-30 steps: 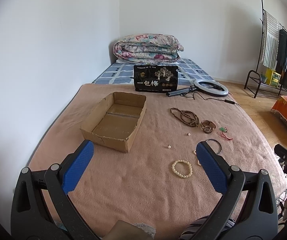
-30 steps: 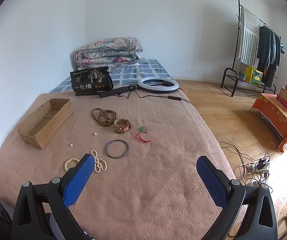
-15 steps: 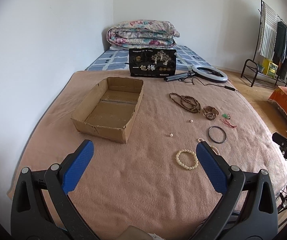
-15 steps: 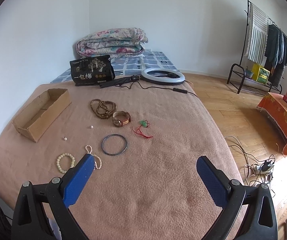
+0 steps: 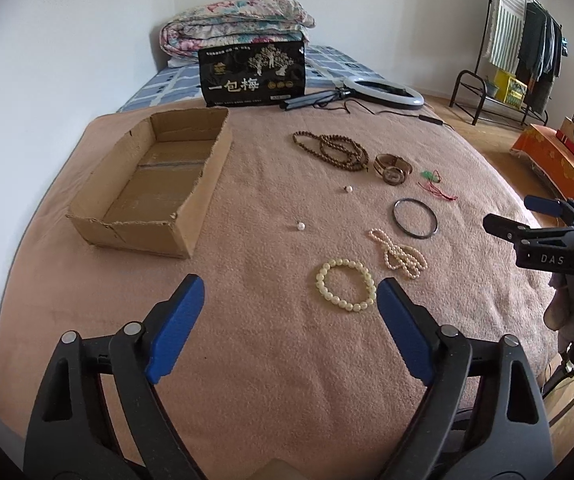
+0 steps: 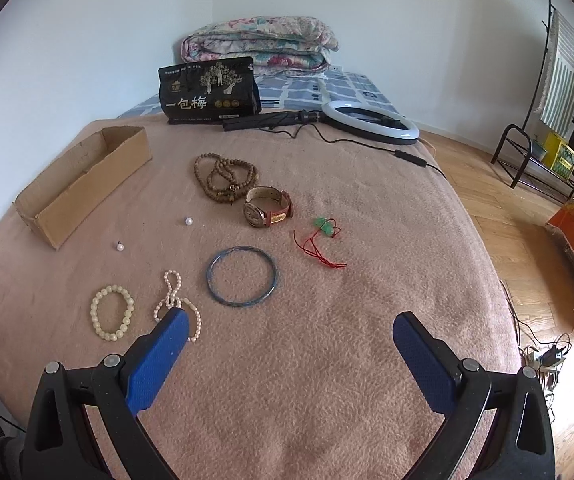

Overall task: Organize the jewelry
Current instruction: 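Move left tool to cream bead bracelet while right tool approaches blue bangle, then close left tool on cream bead bracelet while right tool grips blue bangle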

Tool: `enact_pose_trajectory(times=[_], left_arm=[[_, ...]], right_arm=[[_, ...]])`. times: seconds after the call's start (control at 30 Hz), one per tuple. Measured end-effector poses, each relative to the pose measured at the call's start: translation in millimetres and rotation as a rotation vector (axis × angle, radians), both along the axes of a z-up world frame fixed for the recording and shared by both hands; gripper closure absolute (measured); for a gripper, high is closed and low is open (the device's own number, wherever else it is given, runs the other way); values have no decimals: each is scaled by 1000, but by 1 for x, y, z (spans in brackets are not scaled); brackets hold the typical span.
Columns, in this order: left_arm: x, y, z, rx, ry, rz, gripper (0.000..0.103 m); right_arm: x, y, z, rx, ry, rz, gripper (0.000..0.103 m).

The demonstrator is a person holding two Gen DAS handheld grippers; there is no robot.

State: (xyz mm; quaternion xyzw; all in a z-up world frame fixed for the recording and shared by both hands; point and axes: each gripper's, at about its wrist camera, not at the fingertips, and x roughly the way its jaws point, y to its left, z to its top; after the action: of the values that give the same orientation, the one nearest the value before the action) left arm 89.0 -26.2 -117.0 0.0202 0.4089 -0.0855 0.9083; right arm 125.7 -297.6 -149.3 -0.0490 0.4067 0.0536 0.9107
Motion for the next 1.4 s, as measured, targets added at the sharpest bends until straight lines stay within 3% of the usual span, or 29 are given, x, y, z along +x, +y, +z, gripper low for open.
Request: enact_pose_trajectory(times=[0.17, 0.43, 0.87, 1.17, 1.4], left_arm=[[20, -9, -27, 4, 75, -26, 39], [47, -17, -60, -30, 180, -58, 60], [64, -17, -82, -125, 270, -69, 74], [74, -19, -92, -156, 303, -73, 82], [77, -20, -94, -153, 292, -76, 87]], right_arm=[[21, 10, -16, -30, 28, 41, 0], [50, 20, -40, -33, 85, 75, 0], [84, 37, -66, -14, 177, 108, 3], [99, 27, -78, 86, 243, 62, 8], [99, 33, -79, 101, 255, 89, 8]])
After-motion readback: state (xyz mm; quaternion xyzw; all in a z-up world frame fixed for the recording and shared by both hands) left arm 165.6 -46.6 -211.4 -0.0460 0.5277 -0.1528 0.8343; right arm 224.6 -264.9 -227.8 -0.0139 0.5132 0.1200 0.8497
